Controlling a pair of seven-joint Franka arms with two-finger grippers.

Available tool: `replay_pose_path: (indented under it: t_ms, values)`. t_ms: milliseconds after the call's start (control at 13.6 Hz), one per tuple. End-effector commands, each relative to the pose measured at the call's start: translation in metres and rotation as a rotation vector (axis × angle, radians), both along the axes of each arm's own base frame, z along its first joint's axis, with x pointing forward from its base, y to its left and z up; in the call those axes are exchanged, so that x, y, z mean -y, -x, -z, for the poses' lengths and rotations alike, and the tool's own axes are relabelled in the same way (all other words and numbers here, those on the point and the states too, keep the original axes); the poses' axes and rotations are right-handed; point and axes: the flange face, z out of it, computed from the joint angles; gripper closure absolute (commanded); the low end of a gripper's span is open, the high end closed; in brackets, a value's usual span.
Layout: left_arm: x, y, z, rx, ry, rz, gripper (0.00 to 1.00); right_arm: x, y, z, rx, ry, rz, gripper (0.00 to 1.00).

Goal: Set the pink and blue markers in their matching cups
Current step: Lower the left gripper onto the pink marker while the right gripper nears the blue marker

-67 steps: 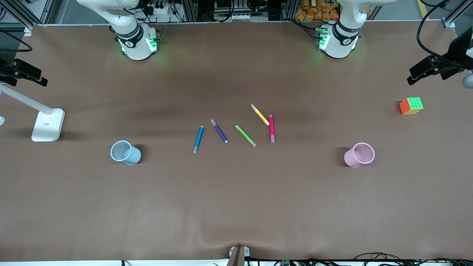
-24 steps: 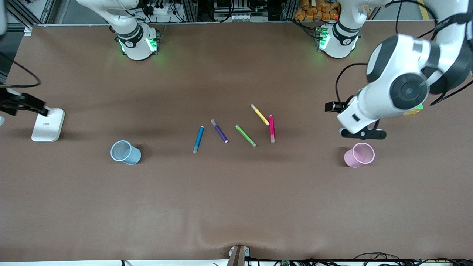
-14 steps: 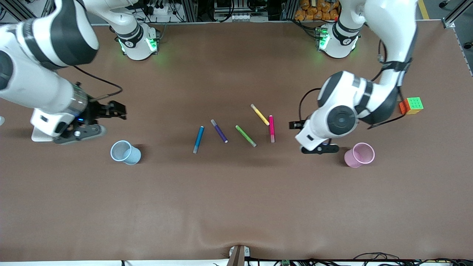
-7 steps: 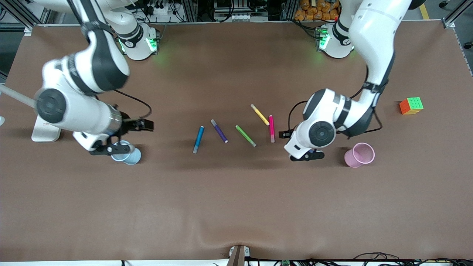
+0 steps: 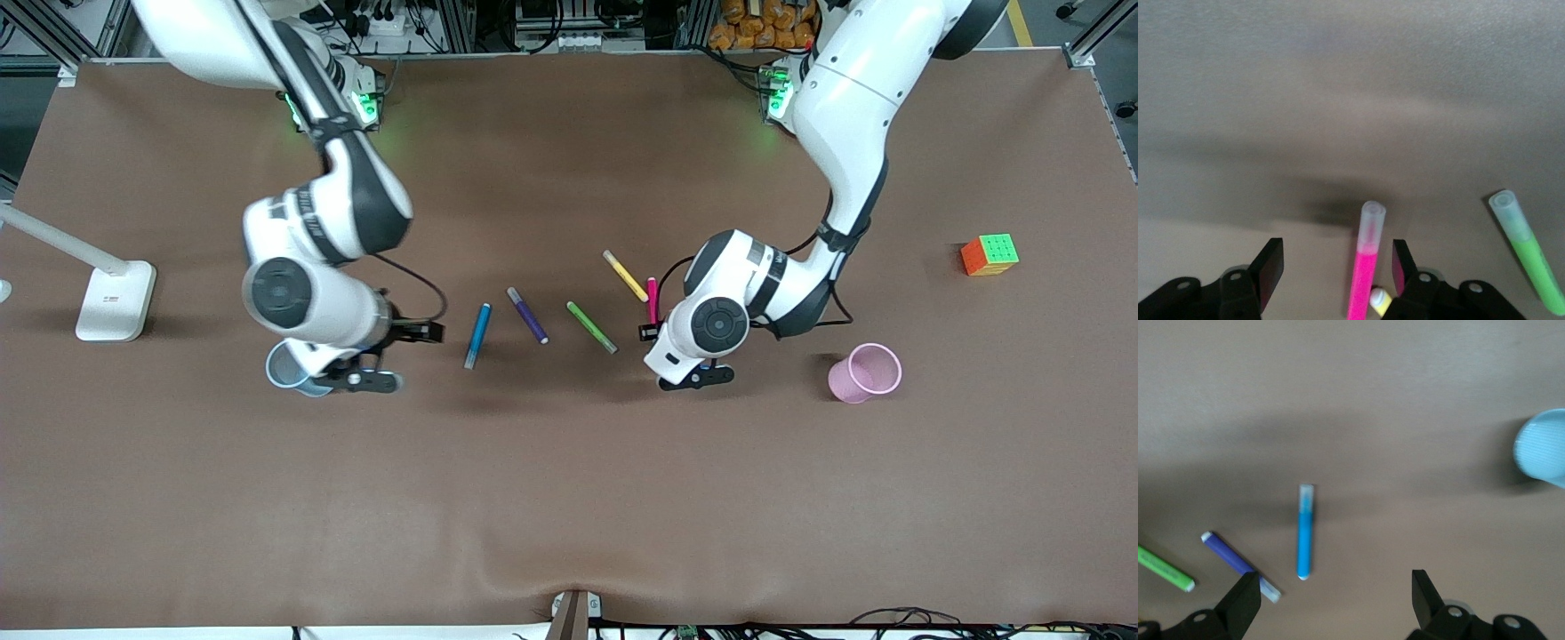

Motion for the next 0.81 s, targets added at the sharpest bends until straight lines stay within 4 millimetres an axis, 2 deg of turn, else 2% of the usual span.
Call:
replay_pose_path:
  t_ms: [0,73,367,441,514,661,735]
  values:
    - [0.008,-0.003,0.01,0.009,0.015,-0.02,0.32,-0.005,-0.004,0.032,0.055,0.015,0.024,0.0]
    - [0.01,-0.003,0.012,0.01,0.015,-0.026,0.37,-0.004,-0.003,0.046,0.082,0.008,0.028,0.0]
    - [0.019,0.002,0.018,0.003,0.007,-0.032,0.47,-0.017,0.007,0.074,0.086,0.011,0.007,0.0]
    - [0.018,0.002,0.018,0.004,0.006,-0.031,0.53,-0.022,0.009,0.082,0.087,0.012,-0.001,0.0]
    - [0.018,0.002,0.018,0.004,0.006,-0.028,0.66,-0.029,0.014,0.091,0.081,0.016,-0.015,0.0]
    - [0.017,0.001,0.017,0.009,0.002,-0.025,1.0,-0.04,0.022,0.112,0.061,0.028,-0.035,0.0]
    - [0.016,0.0,0.016,0.013,0.001,-0.019,1.0,-0.039,0.023,0.12,0.052,0.033,-0.035,0.0]
